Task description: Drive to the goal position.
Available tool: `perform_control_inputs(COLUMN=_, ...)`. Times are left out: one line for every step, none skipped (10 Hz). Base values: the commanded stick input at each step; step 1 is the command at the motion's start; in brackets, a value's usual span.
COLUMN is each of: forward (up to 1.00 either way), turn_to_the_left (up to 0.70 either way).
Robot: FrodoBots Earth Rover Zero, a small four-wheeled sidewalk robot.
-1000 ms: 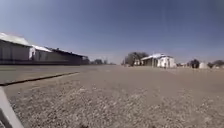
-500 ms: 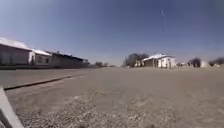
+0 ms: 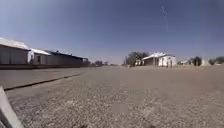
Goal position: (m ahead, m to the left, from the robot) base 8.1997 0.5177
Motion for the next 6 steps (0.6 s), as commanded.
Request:
perform_control_inputs(forward=0.7, turn_to_the_left=0.0)
perform_control_inputs(forward=0.7, turn_to_the_left=0.0)
perform_control_inputs(forward=0.7, turn_to_the_left=0.0)
perform_control_inputs(forward=0.7, turn_to_the_left=0.0)
perform_control_inputs(forward=0.7, turn_to_the_left=0.0)
perform_control_inputs(forward=0.7, turn_to_the_left=0.0)
